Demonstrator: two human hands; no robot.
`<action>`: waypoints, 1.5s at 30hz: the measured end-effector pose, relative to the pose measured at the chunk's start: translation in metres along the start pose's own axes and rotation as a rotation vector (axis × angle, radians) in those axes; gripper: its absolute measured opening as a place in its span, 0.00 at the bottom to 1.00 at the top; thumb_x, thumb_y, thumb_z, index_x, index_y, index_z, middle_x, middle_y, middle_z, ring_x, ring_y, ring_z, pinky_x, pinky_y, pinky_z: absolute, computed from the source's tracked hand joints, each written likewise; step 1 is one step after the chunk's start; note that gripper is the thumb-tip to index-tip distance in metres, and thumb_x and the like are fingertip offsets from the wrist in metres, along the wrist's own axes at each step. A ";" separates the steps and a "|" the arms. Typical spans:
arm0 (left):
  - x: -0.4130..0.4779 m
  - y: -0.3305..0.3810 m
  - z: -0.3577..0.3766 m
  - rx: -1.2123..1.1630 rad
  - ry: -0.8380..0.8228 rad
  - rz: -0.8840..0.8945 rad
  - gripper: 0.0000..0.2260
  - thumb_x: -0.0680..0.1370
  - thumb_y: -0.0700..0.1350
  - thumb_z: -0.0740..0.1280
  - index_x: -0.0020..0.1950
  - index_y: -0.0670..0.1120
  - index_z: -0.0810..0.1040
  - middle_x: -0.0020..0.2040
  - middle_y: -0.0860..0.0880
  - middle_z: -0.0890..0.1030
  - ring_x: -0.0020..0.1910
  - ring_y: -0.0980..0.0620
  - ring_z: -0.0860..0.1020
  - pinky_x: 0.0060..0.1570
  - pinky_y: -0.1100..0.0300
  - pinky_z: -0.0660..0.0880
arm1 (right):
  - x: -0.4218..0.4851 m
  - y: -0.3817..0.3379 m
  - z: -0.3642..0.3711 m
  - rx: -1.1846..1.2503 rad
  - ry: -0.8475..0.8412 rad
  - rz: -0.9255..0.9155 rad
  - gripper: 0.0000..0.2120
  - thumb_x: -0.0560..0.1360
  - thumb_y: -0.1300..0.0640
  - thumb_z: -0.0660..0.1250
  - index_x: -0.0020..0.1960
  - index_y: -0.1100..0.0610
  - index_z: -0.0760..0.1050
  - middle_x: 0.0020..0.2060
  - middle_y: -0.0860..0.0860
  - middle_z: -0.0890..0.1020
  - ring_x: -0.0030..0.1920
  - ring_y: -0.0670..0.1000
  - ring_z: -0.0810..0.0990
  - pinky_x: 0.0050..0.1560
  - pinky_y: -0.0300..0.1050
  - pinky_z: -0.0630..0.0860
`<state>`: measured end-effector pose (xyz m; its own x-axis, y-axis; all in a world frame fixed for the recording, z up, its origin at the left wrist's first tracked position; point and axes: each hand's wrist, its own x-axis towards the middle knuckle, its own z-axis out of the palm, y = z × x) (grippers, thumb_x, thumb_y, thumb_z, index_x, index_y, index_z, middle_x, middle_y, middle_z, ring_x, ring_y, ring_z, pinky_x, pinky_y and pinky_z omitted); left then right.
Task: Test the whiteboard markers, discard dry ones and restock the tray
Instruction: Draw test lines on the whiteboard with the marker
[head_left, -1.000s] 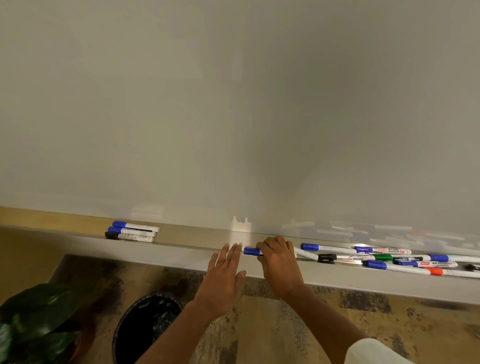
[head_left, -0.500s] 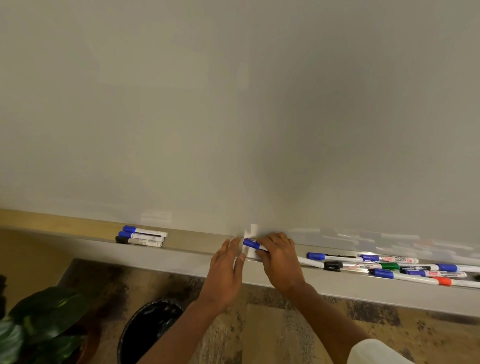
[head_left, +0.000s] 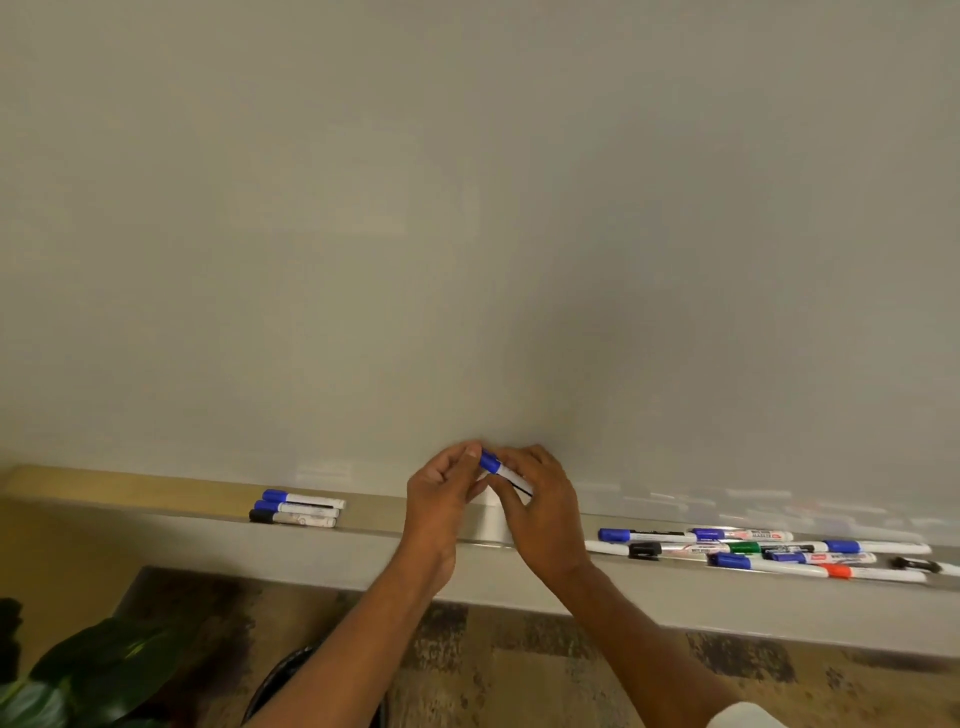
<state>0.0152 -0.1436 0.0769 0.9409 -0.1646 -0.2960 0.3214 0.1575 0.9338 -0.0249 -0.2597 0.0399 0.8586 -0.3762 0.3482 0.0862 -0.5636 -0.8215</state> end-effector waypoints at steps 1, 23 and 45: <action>-0.004 0.009 0.001 -0.030 -0.036 0.009 0.10 0.83 0.44 0.67 0.59 0.42 0.84 0.53 0.44 0.87 0.55 0.48 0.85 0.54 0.61 0.81 | 0.002 -0.013 -0.007 0.081 -0.012 0.026 0.12 0.76 0.58 0.71 0.59 0.47 0.78 0.50 0.41 0.80 0.52 0.41 0.78 0.55 0.31 0.73; -0.079 0.178 0.021 0.005 -0.484 0.207 0.17 0.85 0.49 0.60 0.65 0.38 0.77 0.59 0.39 0.85 0.62 0.43 0.82 0.66 0.48 0.75 | 0.037 -0.203 -0.116 0.839 -0.336 0.517 0.20 0.82 0.46 0.59 0.41 0.59 0.78 0.28 0.52 0.74 0.23 0.45 0.65 0.22 0.35 0.62; -0.115 0.252 0.088 0.089 -0.420 0.463 0.16 0.85 0.49 0.61 0.58 0.40 0.83 0.50 0.41 0.87 0.54 0.41 0.85 0.55 0.54 0.82 | 0.057 -0.284 -0.186 0.802 -0.056 0.465 0.22 0.78 0.44 0.65 0.38 0.62 0.80 0.25 0.54 0.74 0.19 0.46 0.66 0.19 0.34 0.61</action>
<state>-0.0215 -0.1706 0.3636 0.8521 -0.4701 0.2300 -0.1359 0.2257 0.9647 -0.0948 -0.2580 0.3769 0.9158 -0.3891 -0.1000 0.0327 0.3203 -0.9468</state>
